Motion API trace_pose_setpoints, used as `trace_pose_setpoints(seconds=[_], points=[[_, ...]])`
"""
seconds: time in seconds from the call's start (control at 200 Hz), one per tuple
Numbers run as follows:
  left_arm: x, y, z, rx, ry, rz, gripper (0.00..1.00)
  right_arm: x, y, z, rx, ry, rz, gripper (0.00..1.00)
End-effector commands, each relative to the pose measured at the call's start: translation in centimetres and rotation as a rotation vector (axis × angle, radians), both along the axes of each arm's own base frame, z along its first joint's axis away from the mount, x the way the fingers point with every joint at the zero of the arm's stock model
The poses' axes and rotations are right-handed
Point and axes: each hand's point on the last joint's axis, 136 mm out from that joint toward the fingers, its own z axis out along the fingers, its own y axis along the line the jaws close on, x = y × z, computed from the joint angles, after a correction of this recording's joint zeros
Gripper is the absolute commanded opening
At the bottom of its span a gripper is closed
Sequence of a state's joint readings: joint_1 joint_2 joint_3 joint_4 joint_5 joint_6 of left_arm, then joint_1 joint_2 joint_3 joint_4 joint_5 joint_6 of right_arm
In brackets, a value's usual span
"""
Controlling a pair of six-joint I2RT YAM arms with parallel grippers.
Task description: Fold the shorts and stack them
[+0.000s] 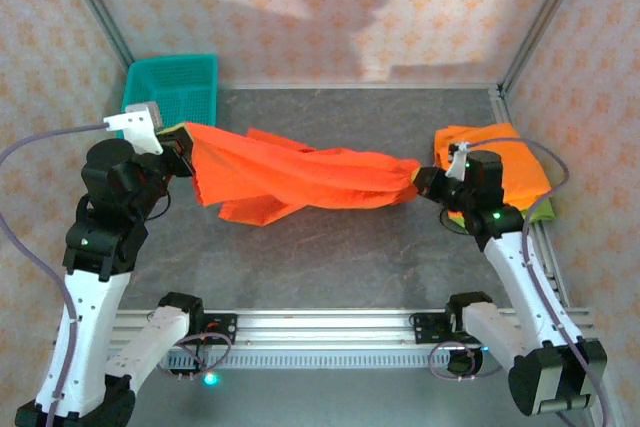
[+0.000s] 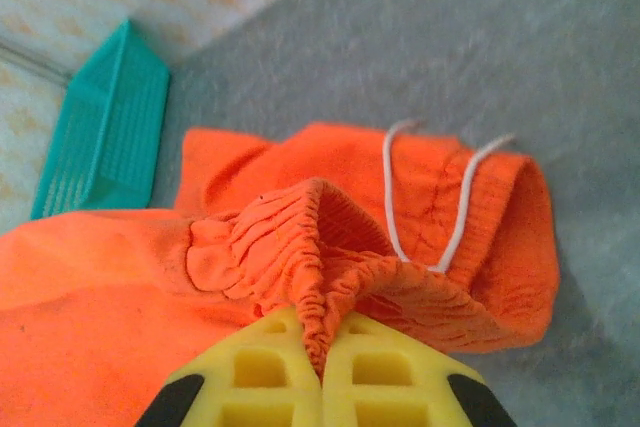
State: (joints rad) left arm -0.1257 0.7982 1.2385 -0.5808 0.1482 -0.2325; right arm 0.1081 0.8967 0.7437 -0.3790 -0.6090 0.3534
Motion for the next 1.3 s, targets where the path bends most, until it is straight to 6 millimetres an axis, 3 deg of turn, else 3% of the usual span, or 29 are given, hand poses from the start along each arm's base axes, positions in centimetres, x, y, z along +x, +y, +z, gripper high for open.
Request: trace_pose_setpoints(seconds=[0.0, 0.22, 0.41, 0.636, 0.911, 1.071, 1.191, 1.296], points=[[-0.6, -0.1, -0.2, 0.049, 0.05, -0.018, 0.0, -2.4, 0.4, -2.8, -0.012, 0.186, 0.001, 0.03], [-0.7, -0.3, -4.7, 0.078, 0.258, -0.04, 0.0, -4.7, 0.5, -6.6, -0.049, 0.407, -0.015, 0.03], [0.8, 0.6, -7.2, 0.098, 0.397, 0.027, 0.0, -4.3, -0.5, -7.0, -0.09, 0.43, -0.085, 0.02], [5.5, 0.5, -7.5, 0.157, 0.512, 0.036, 0.0, -1.5, -3.1, -5.0, -0.2, 0.346, -0.223, 0.02], [10.9, 0.9, -11.4, 0.242, 0.684, 0.073, 0.0, 0.7, -3.8, -8.0, -0.261, 0.453, -0.254, 0.08], [13.6, 0.7, -13.3, 0.238, 0.727, 0.086, 0.0, 2.4, -4.0, -8.3, -0.255, 0.461, -0.275, 0.13], [15.8, 0.3, -14.5, 0.221, 0.741, 0.091, 0.11, 3.8, -4.3, -8.3, -0.242, 0.469, -0.292, 0.22], [18.4, -0.1, -14.1, 0.2, 0.708, 0.096, 0.19, 5.2, -4.5, -8.0, -0.206, 0.483, -0.301, 0.31]])
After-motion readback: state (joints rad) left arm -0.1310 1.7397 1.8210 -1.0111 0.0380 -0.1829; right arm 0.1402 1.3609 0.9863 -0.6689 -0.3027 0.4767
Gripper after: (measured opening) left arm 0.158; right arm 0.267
